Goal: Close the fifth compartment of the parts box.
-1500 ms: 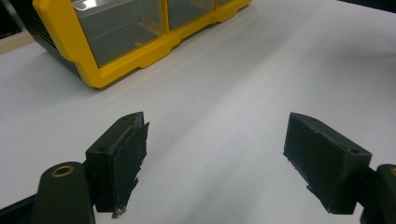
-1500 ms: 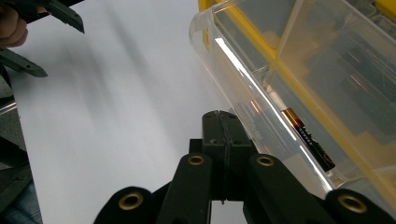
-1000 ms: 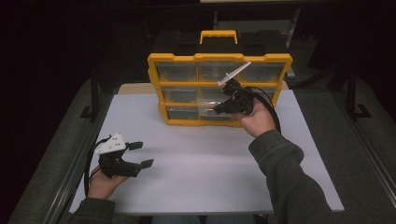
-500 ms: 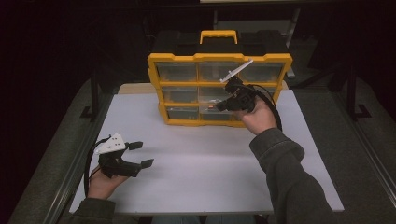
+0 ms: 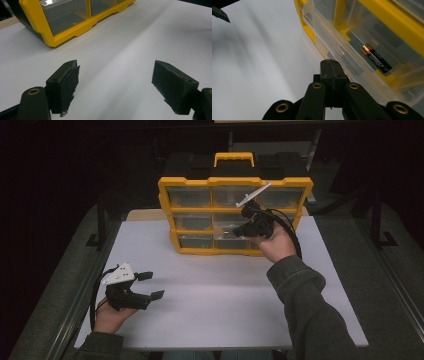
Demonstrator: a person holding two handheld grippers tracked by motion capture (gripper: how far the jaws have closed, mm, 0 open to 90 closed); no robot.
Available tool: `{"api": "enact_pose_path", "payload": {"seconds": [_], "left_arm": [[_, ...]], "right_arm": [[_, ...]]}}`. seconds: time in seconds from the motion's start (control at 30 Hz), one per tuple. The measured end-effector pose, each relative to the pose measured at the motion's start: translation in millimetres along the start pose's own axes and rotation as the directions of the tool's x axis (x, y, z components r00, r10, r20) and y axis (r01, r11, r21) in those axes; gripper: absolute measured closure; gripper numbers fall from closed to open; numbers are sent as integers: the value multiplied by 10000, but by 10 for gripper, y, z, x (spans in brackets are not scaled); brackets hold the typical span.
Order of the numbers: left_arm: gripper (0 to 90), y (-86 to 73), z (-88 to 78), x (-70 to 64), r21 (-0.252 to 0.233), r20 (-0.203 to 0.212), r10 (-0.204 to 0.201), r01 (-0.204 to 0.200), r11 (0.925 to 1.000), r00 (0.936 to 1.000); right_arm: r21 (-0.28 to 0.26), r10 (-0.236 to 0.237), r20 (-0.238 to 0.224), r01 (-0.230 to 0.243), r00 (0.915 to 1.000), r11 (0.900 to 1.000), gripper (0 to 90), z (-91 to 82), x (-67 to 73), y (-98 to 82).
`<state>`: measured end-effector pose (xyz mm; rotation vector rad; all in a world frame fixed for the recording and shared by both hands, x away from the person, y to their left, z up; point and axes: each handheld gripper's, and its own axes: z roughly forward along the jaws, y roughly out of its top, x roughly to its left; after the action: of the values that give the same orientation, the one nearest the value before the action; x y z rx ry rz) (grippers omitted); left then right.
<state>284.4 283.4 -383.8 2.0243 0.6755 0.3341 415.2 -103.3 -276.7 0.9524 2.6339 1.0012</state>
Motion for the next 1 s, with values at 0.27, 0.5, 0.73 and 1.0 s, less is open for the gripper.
{"api": "enact_pose_path", "payload": {"seconds": [0.27,0.5,0.73,1.0], "left_arm": [[211,-4,2,1,22,13,-19,19,10000,10000],[211,-3,0,-2,18,11,4,-4,10000,10000],[211,-5,6,-5,3,16,-67,67,10000,10000],[212,-8,-5,3,-7,-1,-65,65,10000,10000]], "right_arm": [[-1,62,204,-61,9998,10000,891,-7,-27,50],[23,38,397,-39,9992,10000,891,-6,-38,85],[-75,165,623,-161,9979,9998,891,20,-74,104],[-206,317,916,-299,9953,9993,891,23,-126,95]]}}
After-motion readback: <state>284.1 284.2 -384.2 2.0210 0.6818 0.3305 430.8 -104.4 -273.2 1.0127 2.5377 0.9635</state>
